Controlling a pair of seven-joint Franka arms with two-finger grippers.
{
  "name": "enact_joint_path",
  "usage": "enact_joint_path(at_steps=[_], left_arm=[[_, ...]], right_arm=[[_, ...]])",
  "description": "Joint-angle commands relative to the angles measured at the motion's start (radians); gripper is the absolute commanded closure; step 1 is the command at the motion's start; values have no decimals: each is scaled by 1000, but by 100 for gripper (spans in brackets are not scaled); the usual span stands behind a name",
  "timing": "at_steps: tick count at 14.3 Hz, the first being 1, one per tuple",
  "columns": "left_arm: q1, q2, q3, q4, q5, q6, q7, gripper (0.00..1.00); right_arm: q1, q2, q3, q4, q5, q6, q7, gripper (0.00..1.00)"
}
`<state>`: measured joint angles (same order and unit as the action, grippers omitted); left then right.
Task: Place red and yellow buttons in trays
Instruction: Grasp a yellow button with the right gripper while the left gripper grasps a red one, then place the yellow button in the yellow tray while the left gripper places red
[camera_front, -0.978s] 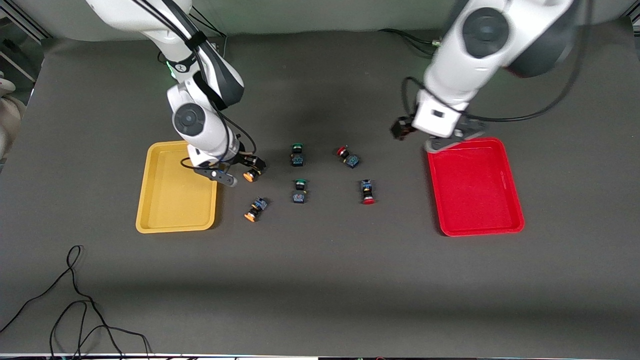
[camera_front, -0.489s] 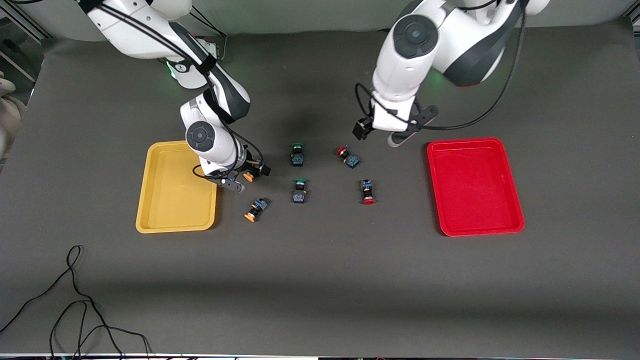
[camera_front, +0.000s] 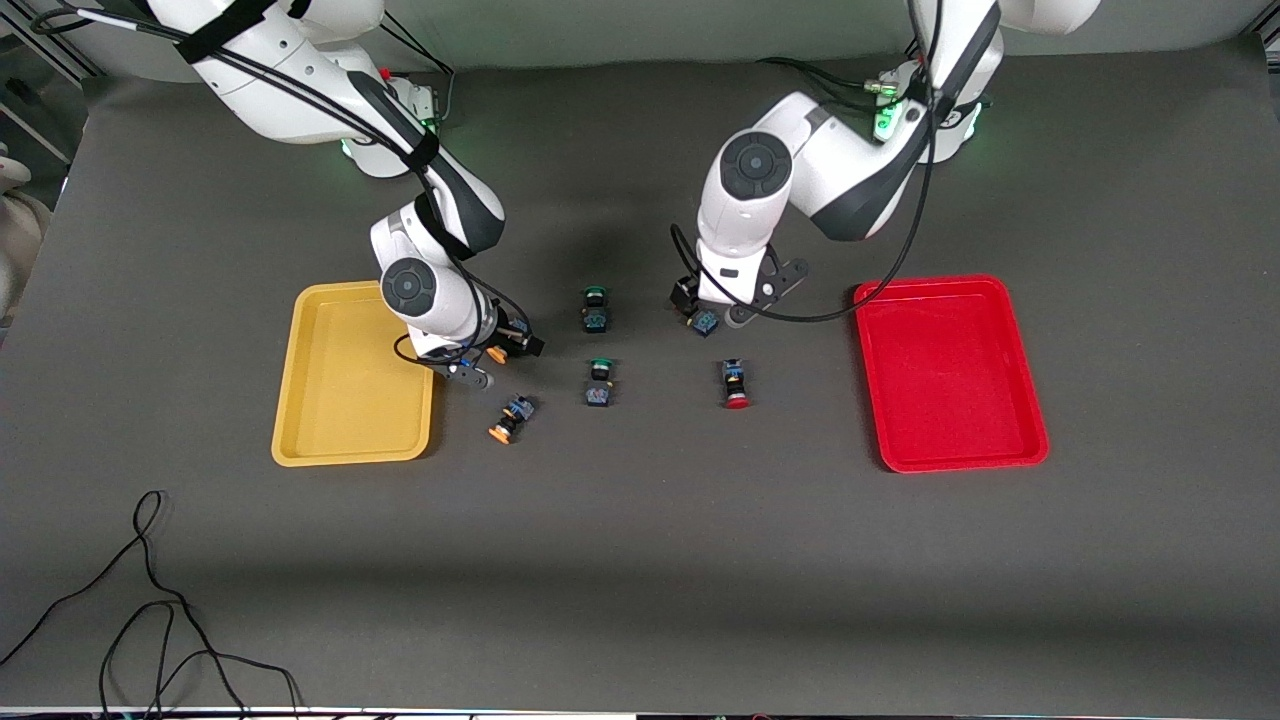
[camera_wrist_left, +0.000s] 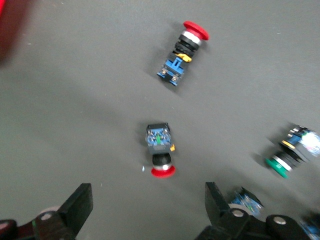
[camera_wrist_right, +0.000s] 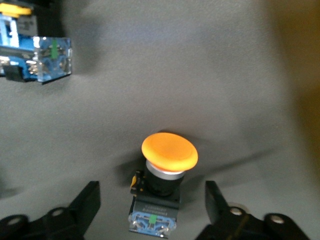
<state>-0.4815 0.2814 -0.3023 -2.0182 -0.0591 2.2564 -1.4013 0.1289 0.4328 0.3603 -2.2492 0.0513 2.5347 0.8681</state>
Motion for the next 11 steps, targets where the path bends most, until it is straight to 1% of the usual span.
enact_joint_path(at_steps=[1, 2, 3, 4, 5, 7, 8, 11], left_arm=[[-26, 50, 17, -34, 45, 98, -36, 0], [-28, 77, 17, -34, 70, 141, -74, 0], [-37, 109, 17, -33, 120, 173, -120, 0], [-40, 139, 17, -31, 171, 199, -164, 0], [-40, 169, 17, -28, 214, 222, -204, 0], [-42, 208, 17, -24, 258, 248, -241, 0], [-42, 217, 17, -19, 263, 250, -248, 0], [-43, 252, 19, 9, 263, 250, -251, 0]], right_arm=[[-2, 0, -7, -6, -24, 19, 26, 48], [-5, 0, -7, -4, -25, 19, 25, 58], [-6, -2, -9, -4, -25, 18, 25, 67], [-6, -2, -12, -3, -25, 18, 25, 73], [-8, -6, -12, 2, -25, 13, 25, 76], [-8, -32, -12, 11, -24, -10, 26, 77], [-9, -60, -12, 20, -19, -54, 26, 77], [-21, -176, -14, 86, -10, -271, 31, 77]])
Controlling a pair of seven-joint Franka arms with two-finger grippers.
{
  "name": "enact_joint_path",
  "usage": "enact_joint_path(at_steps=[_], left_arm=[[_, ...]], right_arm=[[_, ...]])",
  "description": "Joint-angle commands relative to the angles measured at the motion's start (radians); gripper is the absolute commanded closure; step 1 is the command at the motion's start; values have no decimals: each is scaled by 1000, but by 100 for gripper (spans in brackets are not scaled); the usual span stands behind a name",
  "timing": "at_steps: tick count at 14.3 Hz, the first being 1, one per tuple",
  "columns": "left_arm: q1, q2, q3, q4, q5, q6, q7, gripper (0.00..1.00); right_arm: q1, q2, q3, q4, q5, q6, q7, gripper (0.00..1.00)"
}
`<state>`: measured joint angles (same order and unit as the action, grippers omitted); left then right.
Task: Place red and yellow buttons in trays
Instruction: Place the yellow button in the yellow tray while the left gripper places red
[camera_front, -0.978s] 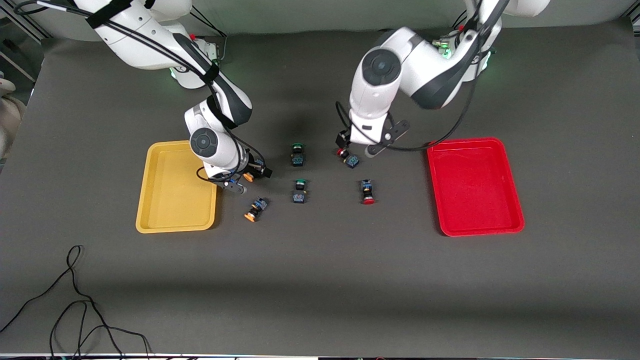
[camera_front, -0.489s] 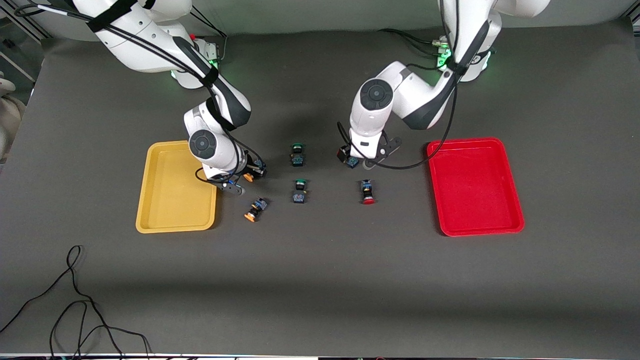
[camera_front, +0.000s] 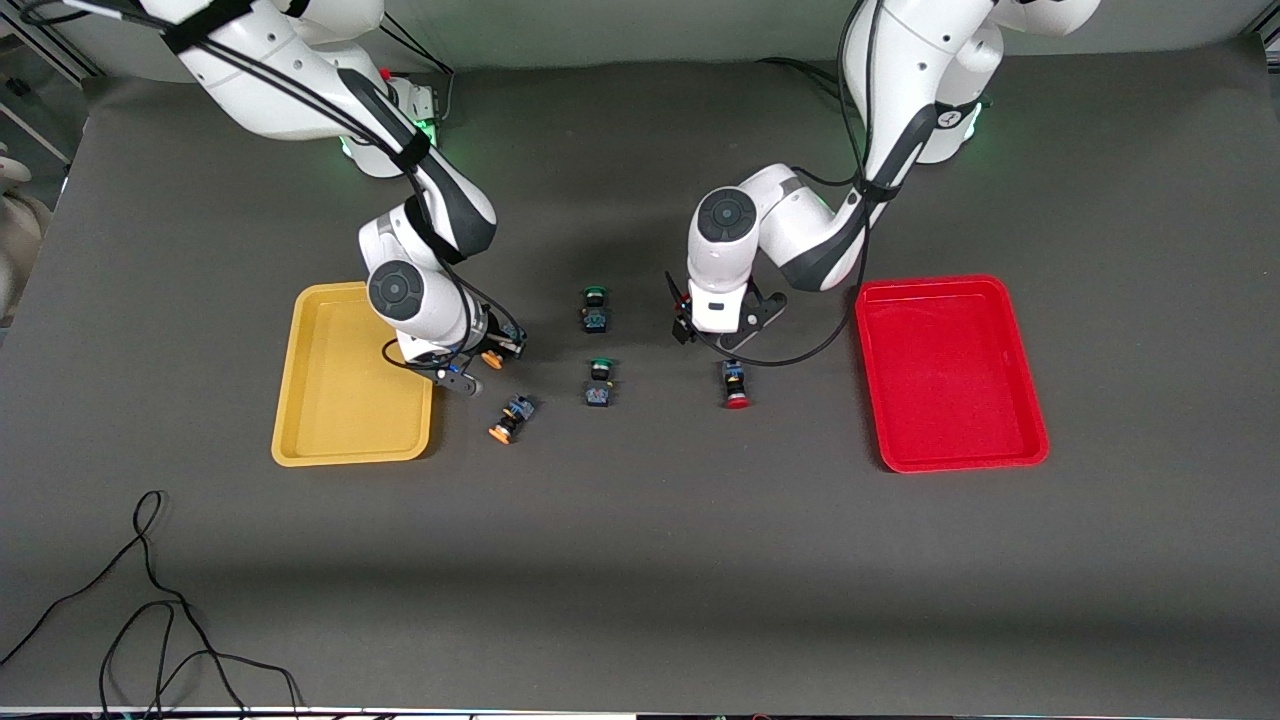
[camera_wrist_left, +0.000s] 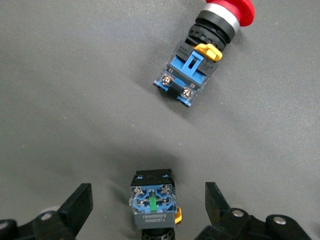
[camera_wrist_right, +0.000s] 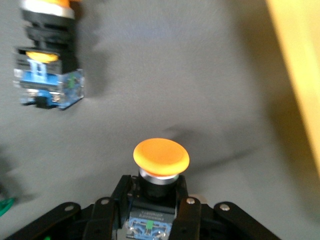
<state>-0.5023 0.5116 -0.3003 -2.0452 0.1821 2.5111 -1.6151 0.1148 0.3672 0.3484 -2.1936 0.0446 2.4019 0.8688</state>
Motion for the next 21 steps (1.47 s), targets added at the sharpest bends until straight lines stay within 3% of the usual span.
enact_joint_path(at_steps=[1, 3, 7, 8, 10, 13, 16, 18, 20, 21], left_arm=[[-22, 37, 18, 45, 23, -5, -49, 3], [-21, 41, 18, 48, 23, -5, -52, 25], [-21, 38, 20, 48, 23, -15, -54, 74], [-21, 38, 20, 48, 23, -18, -54, 82], [-15, 30, 18, 57, 23, -26, -49, 83], [13, -62, 15, 104, 17, -171, -7, 90], [105, -195, -10, 102, -94, -296, 288, 97], [175, -261, -7, 96, -148, -398, 560, 97], [276, -313, -7, 64, -158, -454, 804, 97], [336, -340, -7, 37, -158, -463, 914, 97]], right_arm=[[-12, -157, -5, 41, -3, -194, 26, 77], [-21, -235, -57, 31, -3, -236, -14, 77], [-18, -326, -244, -29, 69, -279, -274, 77], [-18, -332, -296, -50, 92, -277, -337, 77], [-15, -326, -338, -101, 97, -254, -390, 77], [-20, -311, -361, -280, 97, -8, -466, 76], [-20, -231, -472, -304, 97, 81, -611, 75], [-20, -197, -485, -304, 100, 109, -617, 74], [-15, -189, -485, -302, 139, 108, -617, 61], [-14, -188, -483, -302, 150, 106, -617, 42]])
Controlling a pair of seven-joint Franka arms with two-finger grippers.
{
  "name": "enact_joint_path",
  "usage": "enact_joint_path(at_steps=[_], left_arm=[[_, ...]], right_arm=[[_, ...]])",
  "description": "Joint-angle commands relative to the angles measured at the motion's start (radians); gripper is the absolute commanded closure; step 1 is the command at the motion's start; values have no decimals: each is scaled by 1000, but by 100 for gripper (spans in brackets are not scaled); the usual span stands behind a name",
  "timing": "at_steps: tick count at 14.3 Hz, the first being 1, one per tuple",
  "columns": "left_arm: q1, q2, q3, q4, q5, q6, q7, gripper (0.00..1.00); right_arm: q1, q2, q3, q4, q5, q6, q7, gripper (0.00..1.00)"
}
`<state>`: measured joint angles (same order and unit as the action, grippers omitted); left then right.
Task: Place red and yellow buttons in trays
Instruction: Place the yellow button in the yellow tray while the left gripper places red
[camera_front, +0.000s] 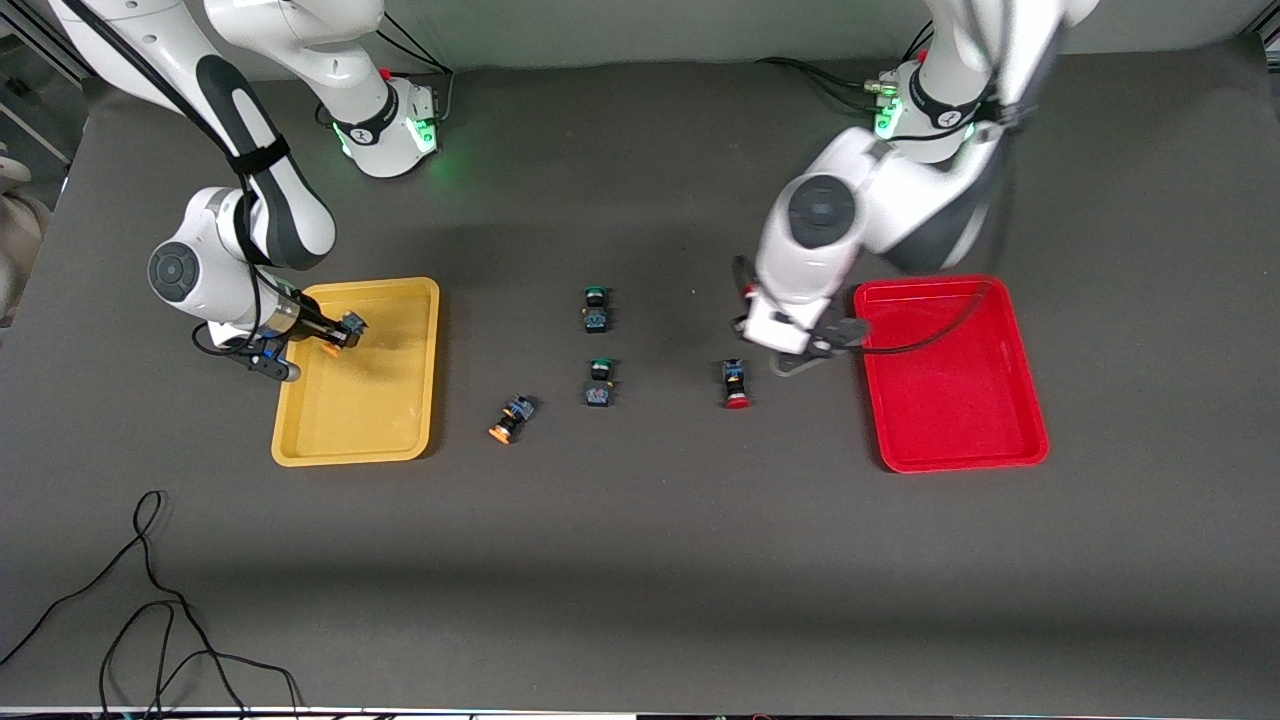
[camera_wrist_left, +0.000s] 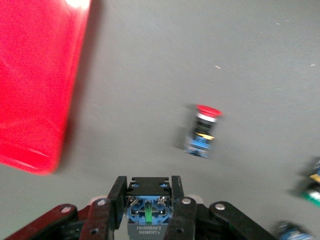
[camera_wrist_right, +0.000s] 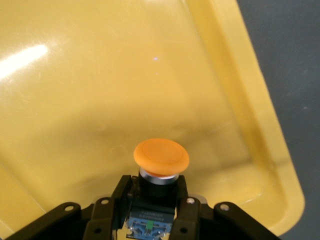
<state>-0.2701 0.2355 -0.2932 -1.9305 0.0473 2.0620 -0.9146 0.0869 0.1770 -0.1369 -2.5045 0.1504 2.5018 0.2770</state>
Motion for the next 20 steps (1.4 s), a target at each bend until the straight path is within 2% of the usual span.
enact_joint_path(at_steps=[1, 2, 4, 6, 8, 11, 13, 15, 16, 17, 20], left_arm=[[152, -80, -14, -108, -24, -14, 312, 97], [198, -91, -11, -137, -24, -11, 412, 97], [276, -81, -7, -185, -23, 29, 563, 98], [324, -47, -7, -252, -12, 165, 625, 98], [327, 2, -4, -301, -3, 297, 628, 98], [359, 79, 2, -298, 58, 378, 628, 97], [365, 111, 2, -291, 87, 403, 628, 90], [367, 134, 3, -282, 105, 425, 626, 52], [373, 139, 3, -268, 105, 423, 625, 23], [376, 136, 2, -251, 105, 406, 622, 1], [376, 81, -1, -201, 103, 306, 608, 0]], right_arm=[[14, 3, 2, 9, 52, 5, -25, 7], [16, 4, 2, 9, 60, 5, -25, 0], [16, 1, 3, 15, 63, -1, -24, 0], [24, -36, 16, 30, 63, -11, -6, 0], [30, -63, 89, 126, 64, -73, 75, 0], [28, -18, 227, 381, 63, -271, 334, 0], [30, 24, 324, 482, 61, -305, 494, 0], [31, 97, 400, 512, 44, -250, 594, 0], [31, 133, 416, 512, 35, -188, 623, 0], [33, 175, 418, 513, 14, -135, 636, 0], [50, 287, 418, 515, -52, 10, 654, 0]])
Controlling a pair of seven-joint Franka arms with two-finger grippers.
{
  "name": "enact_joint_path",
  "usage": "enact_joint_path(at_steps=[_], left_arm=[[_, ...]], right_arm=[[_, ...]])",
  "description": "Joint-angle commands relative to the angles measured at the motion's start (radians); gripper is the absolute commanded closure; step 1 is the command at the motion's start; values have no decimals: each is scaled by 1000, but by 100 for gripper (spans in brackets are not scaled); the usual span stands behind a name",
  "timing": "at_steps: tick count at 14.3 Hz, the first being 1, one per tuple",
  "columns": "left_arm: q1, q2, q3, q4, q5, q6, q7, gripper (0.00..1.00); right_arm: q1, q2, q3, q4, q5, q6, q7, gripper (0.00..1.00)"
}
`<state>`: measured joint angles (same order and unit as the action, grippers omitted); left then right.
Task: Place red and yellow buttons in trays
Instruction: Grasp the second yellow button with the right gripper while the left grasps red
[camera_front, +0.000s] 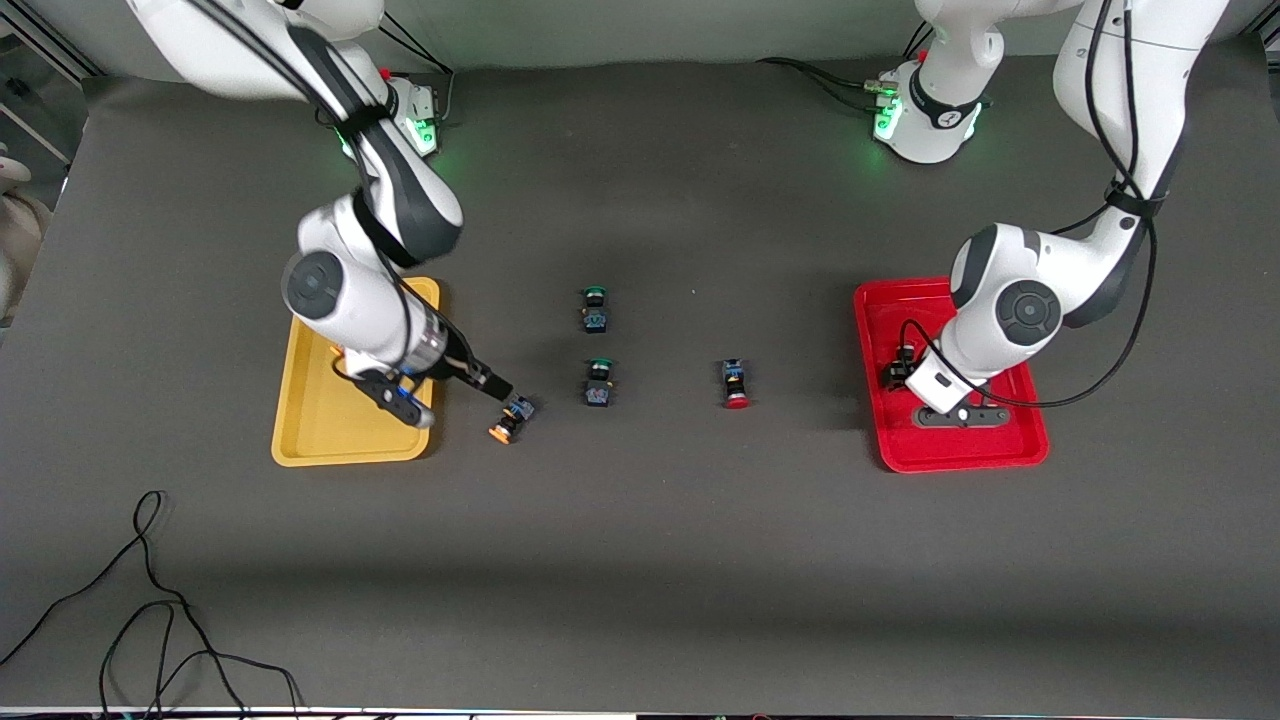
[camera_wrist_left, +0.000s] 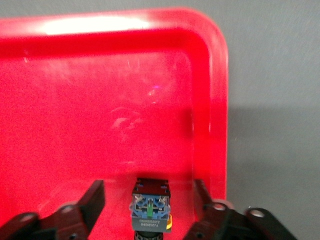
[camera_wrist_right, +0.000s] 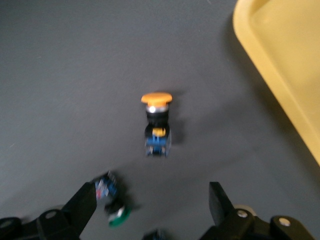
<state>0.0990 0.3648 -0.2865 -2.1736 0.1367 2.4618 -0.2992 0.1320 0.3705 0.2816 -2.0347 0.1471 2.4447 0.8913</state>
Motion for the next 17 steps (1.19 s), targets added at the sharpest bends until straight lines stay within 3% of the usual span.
enact_joint_path(at_steps=[1, 4, 7, 10, 13, 14, 17], left_arm=[[5, -76, -8, 84, 6, -181, -6, 0], [-15, -99, -20, 213, -35, -384, -29, 0], [-99, -93, -49, 224, -52, -371, -139, 0], [-247, -49, -51, 250, -57, -305, -288, 0], [-376, 38, -51, 334, -52, -270, -440, 0], [-401, 69, -51, 359, -48, -267, -467, 0], [-443, 172, -48, 363, -36, -167, -503, 0]], right_arm=[[5, 123, -1, 45, -56, 100, 40, 0], [6, 189, -1, 45, -57, 190, 40, 0], [11, 215, -1, 44, -58, 226, 40, 2], [11, 234, -1, 44, -58, 246, 38, 22], [9, 237, -1, 44, -58, 246, 38, 64], [9, 220, -1, 44, -57, 235, 37, 70], [2, 83, -10, 51, -52, 79, 34, 72]])
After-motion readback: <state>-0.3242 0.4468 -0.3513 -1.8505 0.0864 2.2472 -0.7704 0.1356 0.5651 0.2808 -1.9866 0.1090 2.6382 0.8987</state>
